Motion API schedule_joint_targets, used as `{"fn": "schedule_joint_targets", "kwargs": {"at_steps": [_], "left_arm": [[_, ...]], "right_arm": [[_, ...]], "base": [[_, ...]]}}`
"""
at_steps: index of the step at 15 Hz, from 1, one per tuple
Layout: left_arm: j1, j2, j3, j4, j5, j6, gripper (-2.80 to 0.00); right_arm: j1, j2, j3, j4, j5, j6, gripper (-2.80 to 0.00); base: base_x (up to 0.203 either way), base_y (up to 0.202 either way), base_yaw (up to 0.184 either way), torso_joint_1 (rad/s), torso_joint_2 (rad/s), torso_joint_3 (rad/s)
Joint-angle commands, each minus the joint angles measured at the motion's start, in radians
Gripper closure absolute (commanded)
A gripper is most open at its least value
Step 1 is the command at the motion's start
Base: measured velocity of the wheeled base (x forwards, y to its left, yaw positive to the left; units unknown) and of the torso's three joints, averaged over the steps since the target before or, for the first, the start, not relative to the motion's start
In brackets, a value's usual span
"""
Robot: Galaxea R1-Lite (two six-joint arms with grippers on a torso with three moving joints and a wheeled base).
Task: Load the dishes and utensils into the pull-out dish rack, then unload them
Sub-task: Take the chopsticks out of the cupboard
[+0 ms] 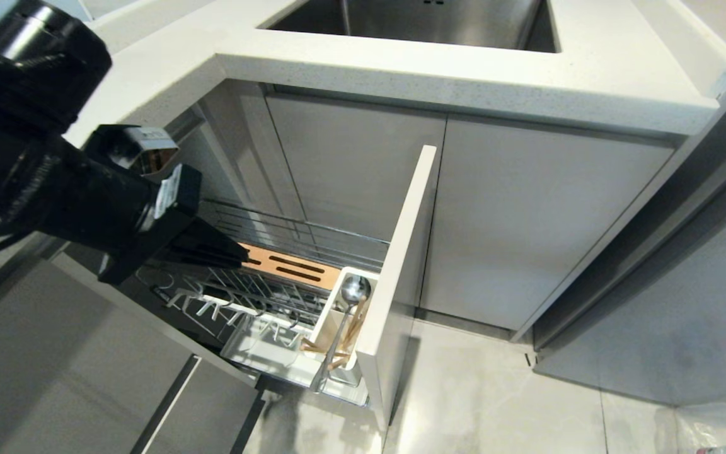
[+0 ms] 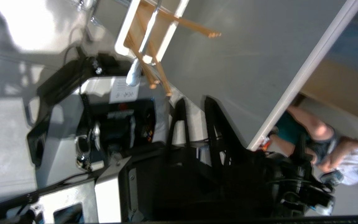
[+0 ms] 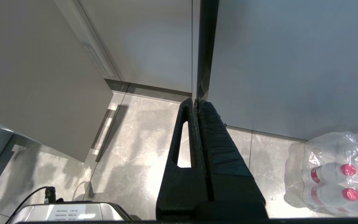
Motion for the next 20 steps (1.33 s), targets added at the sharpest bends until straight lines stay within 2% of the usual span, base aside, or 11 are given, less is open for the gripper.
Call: {"fn": "schedule_joint_targets", "kwargs": {"at_steps": [1,8,13,17,20], "left_arm": [[-0.009,0.098,-0.002,0.013,-0.001,-0.008,-2.80],[-0.011,0.321,-0.057,0.064,-0.005,-0.083,-2.80],[-0.010,0.442,-0.140,0.210,-0.033,-0.081,-2.80],[-0.011,0.502,-0.146,0.214,-0.109,-0.082,-2.80],[-0.013,0.523,-0.146,0.215,-0.115,-0.082,-2.80]], "right_arm": [[0.000,0.000,0.002,0.000,0.000,0.000,0.00],[0.000,0.000,0.002,0.000,0.000,0.000,0.00],[0.000,0.000,0.002,0.000,0.000,0.000,0.00],[0.000,0.000,0.002,0.000,0.000,0.000,0.00],[0.000,0.000,0.002,0.000,0.000,0.000,0.00]], "base": [[0.000,0.000,0.000,0.000,0.00,0.000],[0.000,0.000,0.000,0.000,0.00,0.000],[0.000,0.000,0.000,0.000,0.00,0.000],[0.000,0.000,0.000,0.000,0.00,0.000],[0.000,0.000,0.000,0.000,0.00,0.000]]}}
